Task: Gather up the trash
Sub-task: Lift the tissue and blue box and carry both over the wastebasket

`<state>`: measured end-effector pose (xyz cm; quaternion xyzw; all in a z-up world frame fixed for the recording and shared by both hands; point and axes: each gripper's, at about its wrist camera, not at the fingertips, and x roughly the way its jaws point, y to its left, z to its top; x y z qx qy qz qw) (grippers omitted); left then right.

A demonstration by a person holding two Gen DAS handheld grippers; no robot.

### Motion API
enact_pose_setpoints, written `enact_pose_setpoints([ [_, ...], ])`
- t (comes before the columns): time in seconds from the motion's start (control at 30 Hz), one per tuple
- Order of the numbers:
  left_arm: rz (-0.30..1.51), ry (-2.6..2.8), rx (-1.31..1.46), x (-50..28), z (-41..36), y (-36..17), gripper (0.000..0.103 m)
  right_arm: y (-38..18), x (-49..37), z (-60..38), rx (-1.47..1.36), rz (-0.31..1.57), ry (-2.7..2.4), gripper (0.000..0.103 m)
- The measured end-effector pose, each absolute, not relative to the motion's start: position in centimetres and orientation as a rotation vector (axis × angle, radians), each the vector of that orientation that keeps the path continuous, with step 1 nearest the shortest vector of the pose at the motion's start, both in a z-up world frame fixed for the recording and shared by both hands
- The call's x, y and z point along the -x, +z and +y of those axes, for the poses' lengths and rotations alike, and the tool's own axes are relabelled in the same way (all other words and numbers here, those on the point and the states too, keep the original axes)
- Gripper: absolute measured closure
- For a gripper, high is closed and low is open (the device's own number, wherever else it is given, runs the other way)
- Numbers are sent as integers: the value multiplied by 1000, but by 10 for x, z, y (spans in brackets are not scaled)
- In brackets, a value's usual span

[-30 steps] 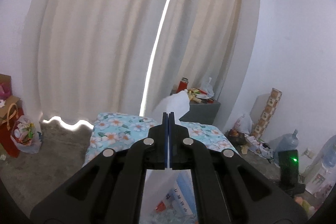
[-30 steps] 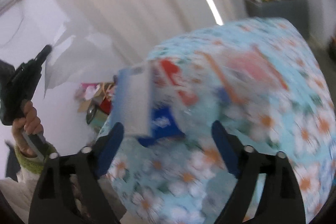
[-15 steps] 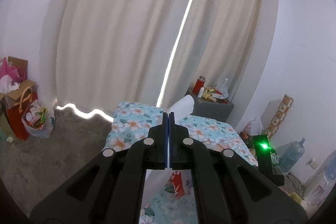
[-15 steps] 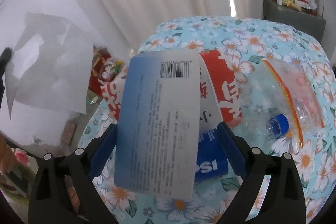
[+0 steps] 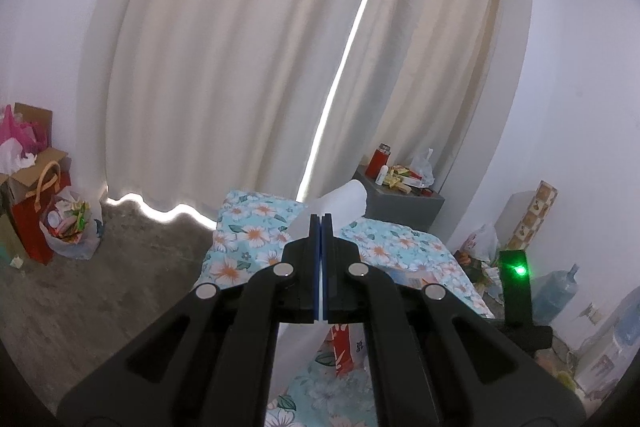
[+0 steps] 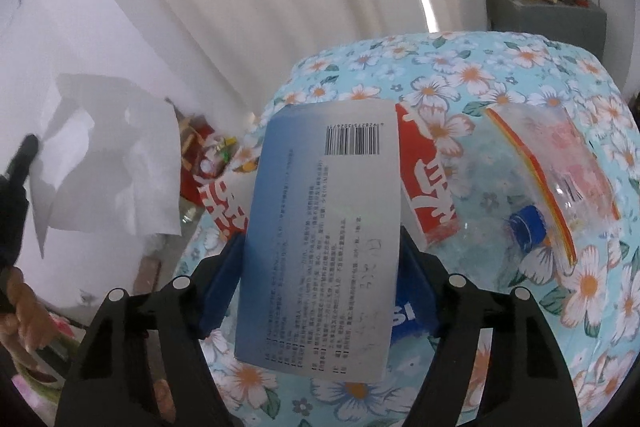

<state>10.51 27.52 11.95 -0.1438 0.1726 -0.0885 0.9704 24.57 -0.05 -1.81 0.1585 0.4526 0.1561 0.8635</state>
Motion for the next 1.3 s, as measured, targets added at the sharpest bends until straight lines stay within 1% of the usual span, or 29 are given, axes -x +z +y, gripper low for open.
enact_pose_setpoints([
  [0.33,343,-216,262,-99,249,135,103,-1,-207,-51,-490,876,336,32],
  [0.7,367,-352,248,-98,183,144,103,19,-152,-133,-638,757,261,32],
  [0.83,394,-421,230,-100,144,143,103,20,-131,-166,-691,710,215,32],
  [1.03,444,-556,197,-114,62,136,103,12,-96,-233,-769,643,104,32],
  [1.3,589,-817,153,-154,-102,109,103,-19,-27,-353,-911,557,-147,32],
])
